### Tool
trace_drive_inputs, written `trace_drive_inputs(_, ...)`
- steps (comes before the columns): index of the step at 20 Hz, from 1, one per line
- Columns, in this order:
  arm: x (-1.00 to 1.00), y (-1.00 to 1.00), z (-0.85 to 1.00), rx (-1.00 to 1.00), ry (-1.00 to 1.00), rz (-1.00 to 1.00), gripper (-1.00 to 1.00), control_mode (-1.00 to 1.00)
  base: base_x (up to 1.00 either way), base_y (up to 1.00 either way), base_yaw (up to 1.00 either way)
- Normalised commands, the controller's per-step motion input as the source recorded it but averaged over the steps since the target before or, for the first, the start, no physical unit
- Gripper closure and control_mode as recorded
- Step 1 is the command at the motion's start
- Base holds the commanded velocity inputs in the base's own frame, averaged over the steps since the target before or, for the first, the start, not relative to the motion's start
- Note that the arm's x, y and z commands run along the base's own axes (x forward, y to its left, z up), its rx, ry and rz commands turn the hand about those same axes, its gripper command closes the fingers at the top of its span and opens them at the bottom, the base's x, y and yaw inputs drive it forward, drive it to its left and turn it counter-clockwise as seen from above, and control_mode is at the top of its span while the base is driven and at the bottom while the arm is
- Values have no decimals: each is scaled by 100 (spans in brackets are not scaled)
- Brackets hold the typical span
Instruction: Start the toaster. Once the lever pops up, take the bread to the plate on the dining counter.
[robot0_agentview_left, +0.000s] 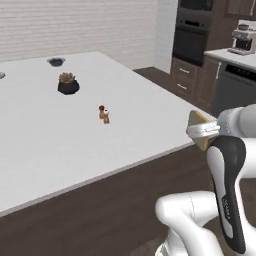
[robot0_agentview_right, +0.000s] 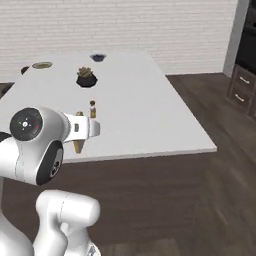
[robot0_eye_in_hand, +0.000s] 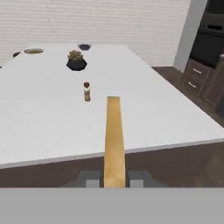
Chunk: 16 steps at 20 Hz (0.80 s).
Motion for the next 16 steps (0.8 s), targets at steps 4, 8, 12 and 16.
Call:
trace_drive_inputs(4,0,0,0,0,0,0,100,100,-9,100,50)
trace_drive_inputs(8,0,0,0,0,0,0,100,100,0,100,30)
trace_drive_inputs(12,0,0,0,0,0,0,100,100,0,100,19)
trace_drive_inputs(16,0,0,0,0,0,0,100,100,0,100,16)
